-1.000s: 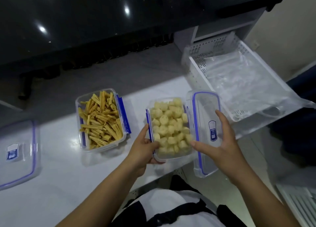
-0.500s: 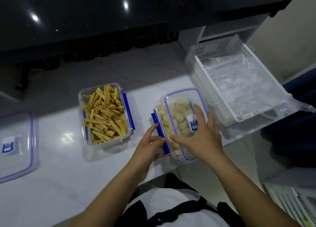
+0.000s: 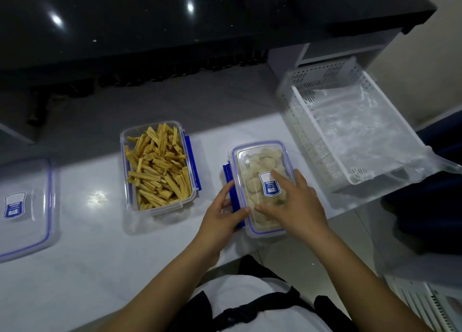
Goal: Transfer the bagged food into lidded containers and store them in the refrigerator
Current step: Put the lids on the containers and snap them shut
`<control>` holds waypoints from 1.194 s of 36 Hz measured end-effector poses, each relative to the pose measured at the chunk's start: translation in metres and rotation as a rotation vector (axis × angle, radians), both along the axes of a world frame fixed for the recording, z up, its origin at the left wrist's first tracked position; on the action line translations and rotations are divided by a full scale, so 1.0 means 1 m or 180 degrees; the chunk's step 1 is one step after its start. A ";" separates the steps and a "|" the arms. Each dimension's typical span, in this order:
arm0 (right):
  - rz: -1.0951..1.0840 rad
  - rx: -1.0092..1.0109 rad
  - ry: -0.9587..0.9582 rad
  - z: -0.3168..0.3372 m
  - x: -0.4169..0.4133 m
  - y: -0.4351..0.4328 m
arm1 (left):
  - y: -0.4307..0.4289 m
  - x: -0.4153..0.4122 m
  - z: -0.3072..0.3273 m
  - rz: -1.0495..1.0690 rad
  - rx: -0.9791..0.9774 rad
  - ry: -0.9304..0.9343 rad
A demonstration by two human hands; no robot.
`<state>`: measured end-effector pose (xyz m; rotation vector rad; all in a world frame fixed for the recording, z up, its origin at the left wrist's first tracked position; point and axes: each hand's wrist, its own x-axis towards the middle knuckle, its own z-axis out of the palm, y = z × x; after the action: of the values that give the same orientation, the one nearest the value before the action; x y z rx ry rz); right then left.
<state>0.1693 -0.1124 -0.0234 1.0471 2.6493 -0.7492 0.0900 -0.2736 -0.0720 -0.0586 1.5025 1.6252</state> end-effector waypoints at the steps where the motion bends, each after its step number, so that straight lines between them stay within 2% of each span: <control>1: -0.0004 -0.0009 -0.0003 -0.001 -0.001 0.002 | 0.000 -0.001 0.000 0.0006 -0.0022 0.0052; 6: 0.0143 -0.0108 0.0048 -0.007 -0.015 0.016 | 0.008 -0.014 0.001 0.0107 -0.0019 0.0432; 12: 0.0267 -0.0535 0.0377 -0.010 -0.012 0.042 | 0.025 -0.032 0.016 -0.0320 -0.0166 0.0839; 21: 0.0587 -0.0972 0.0685 -0.022 0.007 0.056 | 0.024 -0.023 0.011 -0.0033 -0.0327 0.0580; 32: 0.0752 -0.1087 0.0566 -0.002 0.005 0.080 | 0.034 -0.022 0.015 0.0042 -0.0635 0.0781; 35: 0.0738 -0.1311 0.0667 -0.006 0.009 0.087 | 0.034 -0.023 0.014 0.0026 -0.0665 0.0831; 38: 0.0441 -0.1847 0.0916 -0.013 0.008 0.090 | 0.034 -0.023 0.015 -0.0004 -0.0647 0.0824; 41: -0.0674 -0.2827 0.1549 -0.021 0.003 0.088 | 0.036 -0.025 0.016 0.0012 -0.0615 0.0771; 43: -0.1235 -0.3073 0.1704 -0.023 -0.002 0.089 | 0.036 -0.026 0.017 0.0025 -0.0601 0.0739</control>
<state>0.1678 -0.0237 -0.0467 1.1217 1.8921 -2.3256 0.0642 -0.2380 -0.0555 0.0207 1.8329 1.5326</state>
